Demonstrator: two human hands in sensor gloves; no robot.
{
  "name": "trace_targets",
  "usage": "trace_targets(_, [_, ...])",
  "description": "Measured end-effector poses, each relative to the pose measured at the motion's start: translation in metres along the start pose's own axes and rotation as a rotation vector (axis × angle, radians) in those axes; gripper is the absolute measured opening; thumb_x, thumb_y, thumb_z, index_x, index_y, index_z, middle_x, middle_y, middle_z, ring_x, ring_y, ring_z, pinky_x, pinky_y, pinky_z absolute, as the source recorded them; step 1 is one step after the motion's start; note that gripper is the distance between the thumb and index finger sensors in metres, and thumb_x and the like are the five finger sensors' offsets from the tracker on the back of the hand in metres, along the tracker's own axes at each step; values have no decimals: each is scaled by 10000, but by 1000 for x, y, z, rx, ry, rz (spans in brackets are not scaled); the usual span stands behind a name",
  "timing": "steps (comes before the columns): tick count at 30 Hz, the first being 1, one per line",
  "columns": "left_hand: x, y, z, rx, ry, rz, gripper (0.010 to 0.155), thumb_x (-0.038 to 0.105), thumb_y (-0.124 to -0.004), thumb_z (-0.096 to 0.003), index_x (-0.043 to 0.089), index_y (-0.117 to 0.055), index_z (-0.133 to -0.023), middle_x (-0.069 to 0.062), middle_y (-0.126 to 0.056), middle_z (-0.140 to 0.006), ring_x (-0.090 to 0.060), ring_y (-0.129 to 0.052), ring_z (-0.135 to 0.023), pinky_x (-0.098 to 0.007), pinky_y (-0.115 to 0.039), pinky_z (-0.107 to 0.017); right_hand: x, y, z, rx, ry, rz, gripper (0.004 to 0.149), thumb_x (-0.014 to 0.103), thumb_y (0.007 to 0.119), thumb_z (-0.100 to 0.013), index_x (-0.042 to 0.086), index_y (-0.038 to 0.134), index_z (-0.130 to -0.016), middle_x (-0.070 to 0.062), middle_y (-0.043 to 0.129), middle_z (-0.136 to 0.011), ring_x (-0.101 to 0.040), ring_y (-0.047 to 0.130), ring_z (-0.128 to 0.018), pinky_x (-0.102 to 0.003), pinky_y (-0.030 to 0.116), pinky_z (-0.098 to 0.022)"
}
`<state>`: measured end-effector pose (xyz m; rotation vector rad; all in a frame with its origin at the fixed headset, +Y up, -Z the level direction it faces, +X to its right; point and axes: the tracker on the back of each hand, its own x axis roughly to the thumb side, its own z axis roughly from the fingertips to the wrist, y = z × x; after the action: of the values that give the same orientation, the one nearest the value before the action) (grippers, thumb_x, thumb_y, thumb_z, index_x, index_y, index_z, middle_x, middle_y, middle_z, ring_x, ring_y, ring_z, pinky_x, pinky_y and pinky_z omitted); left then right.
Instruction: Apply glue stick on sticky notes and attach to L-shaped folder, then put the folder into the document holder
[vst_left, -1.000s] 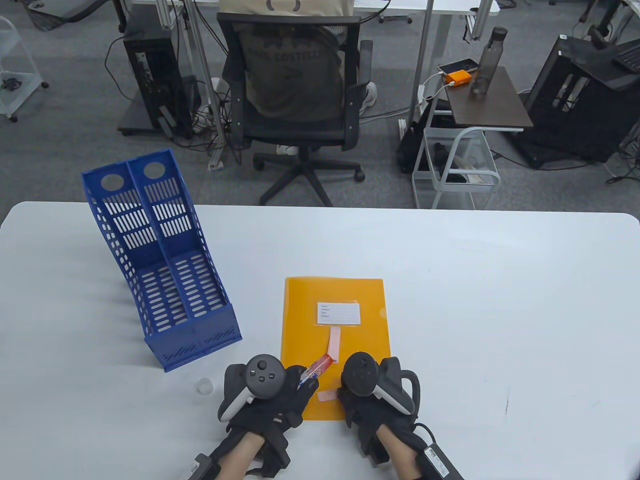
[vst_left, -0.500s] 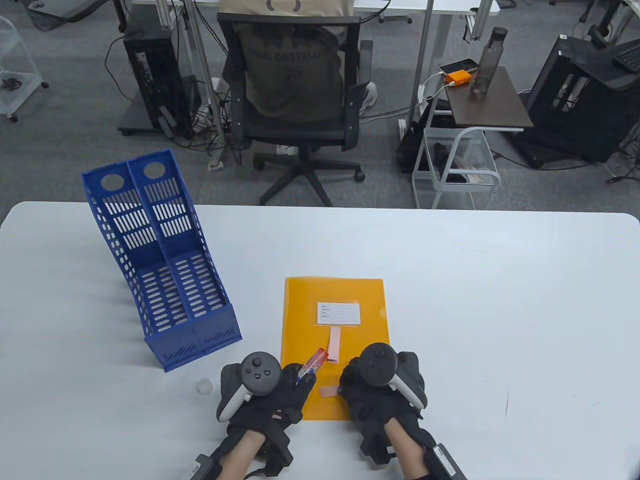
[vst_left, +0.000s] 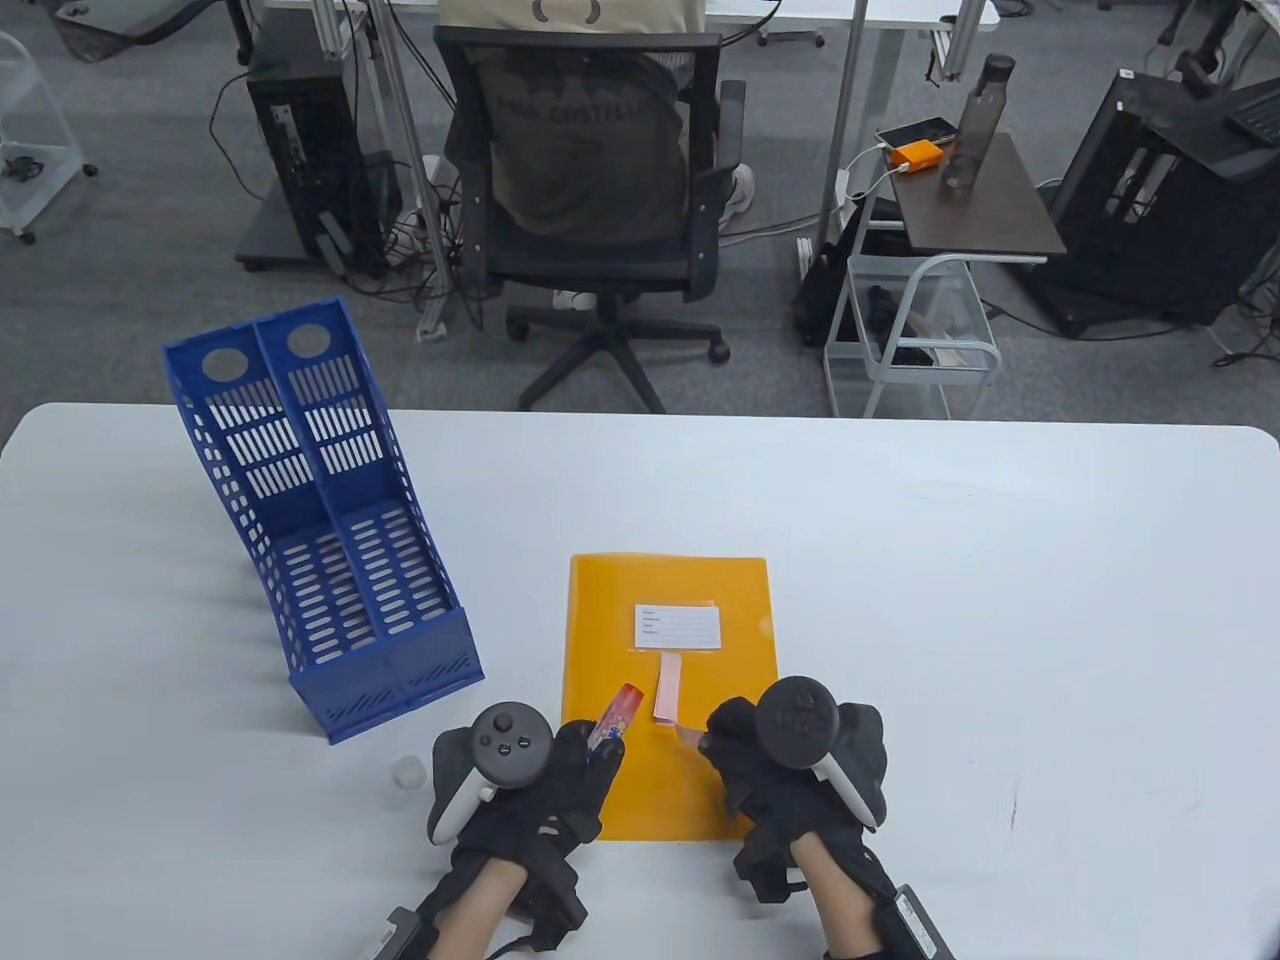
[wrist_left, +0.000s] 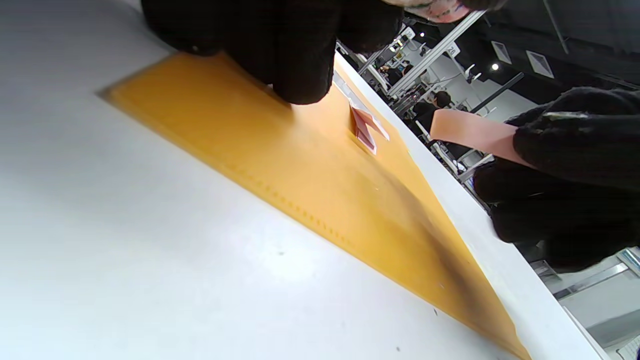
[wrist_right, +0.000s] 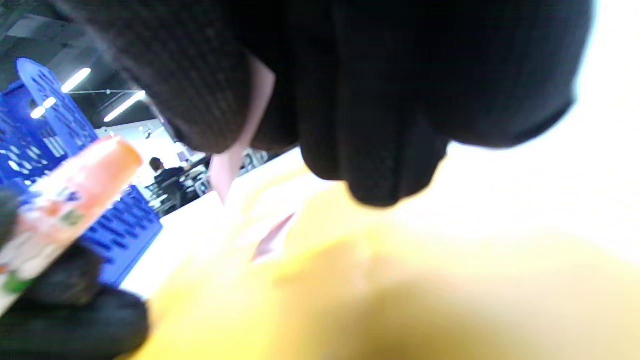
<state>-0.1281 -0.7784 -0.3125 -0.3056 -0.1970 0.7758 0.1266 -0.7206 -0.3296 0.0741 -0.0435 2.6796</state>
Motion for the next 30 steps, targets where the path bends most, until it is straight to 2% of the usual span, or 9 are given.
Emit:
trace_targets(3, [-1,1,-1,-4,-6,9,620,550,-509,-522,109,-555,-956,-142,-773,-1023,-307,-700,-984,-513,-665,-616,11,-5,-10,-58,25,117,411,334,911,-431,69,904,-746,-234,989,-685,-279,1054,-299,-379,874,-163])
trace_targets(7, [-3,2,-1,-10,-17,23,618,548,-525,-520,108,-568,-952,-132,-774,-1023,-309,-695,-984,-515,-661,-617,27,-1,-29,-52,62,260,418,308,872,-448,62,856,-785,-234,949,-737,-279,1048,-331,-380,872,-184])
trace_targets(12, [-6,3,-1,-11,-11,46,617,551,-524,-521,111,-579,-950,-122,-780,-1020,-296,-699,-983,-509,-665,-613,40,20,-55,-3,102,337,416,296,854,-457,61,842,-800,-242,934,-759,-298,1043,-376,-401,869,-214])
trace_targets(15, [-7,5,-2,-30,-4,54,615,544,-524,-523,107,-580,-951,-122,-776,-1024,-295,-693,-989,-515,-661,-617,48,29,-63,-85,94,409,409,297,872,-448,101,870,-807,-240,944,-763,-313,1042,-420,-433,872,-266])
trace_targets(19, [-8,6,-2,-44,-3,56,615,546,-523,-524,112,-577,-956,-116,-769,-1032,-290,-685,-996,-514,-657,-623,56,41,-72,-112,98,517,405,317,900,-434,108,910,-781,-233,977,-726,-309,1050,-421,-436,878,-273])
trace_targets(26, [-12,7,-2,-38,-5,71,613,551,-526,-523,120,-582,-955,-102,-778,-1027,-274,-689,-996,-505,-657,-624,62,61,-69,-20,4,551,399,331,918,-418,128,964,-759,-210,980,-748,-318,1045,-444,-447,871,-283])
trace_targets(30, [-12,7,-3,-39,-8,64,614,553,-527,-523,121,-582,-956,-101,-774,-1030,-272,-688,-997,-504,-657,-624,66,68,-65,41,-25,597,390,340,915,-424,137,977,-751,-183,1003,-712,-271,1040,-341,-394,869,-210])
